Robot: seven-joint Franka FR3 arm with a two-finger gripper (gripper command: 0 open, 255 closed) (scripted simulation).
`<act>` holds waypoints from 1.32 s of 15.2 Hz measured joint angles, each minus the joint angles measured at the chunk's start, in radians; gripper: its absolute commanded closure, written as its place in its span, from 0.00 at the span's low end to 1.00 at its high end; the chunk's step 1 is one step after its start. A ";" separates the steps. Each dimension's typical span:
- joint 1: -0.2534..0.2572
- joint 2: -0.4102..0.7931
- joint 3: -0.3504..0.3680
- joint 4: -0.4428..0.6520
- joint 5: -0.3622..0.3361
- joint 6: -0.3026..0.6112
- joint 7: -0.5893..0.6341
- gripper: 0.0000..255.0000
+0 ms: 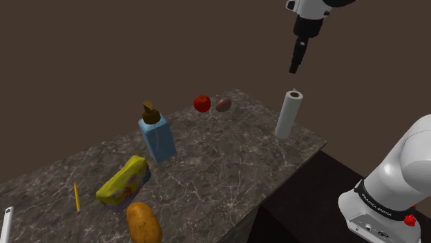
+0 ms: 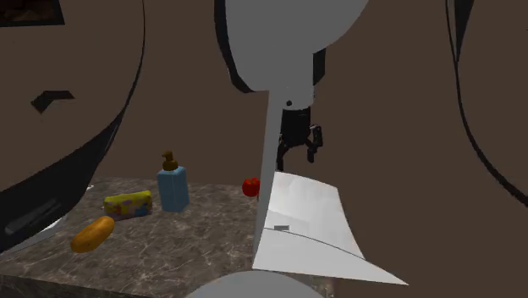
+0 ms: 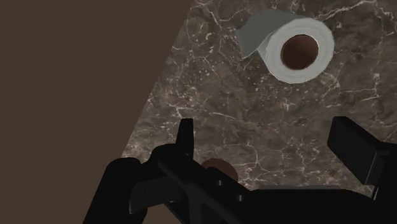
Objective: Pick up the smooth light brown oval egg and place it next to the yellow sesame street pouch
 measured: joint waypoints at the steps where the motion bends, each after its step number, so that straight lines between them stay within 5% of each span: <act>1: 0.008 0.035 -0.014 0.009 0.006 0.024 -0.033 0.00; 11: 0.074 0.425 -0.119 0.199 0.139 0.182 -0.402 0.00; 20: 0.071 0.791 -0.094 0.461 0.298 0.216 -0.706 0.00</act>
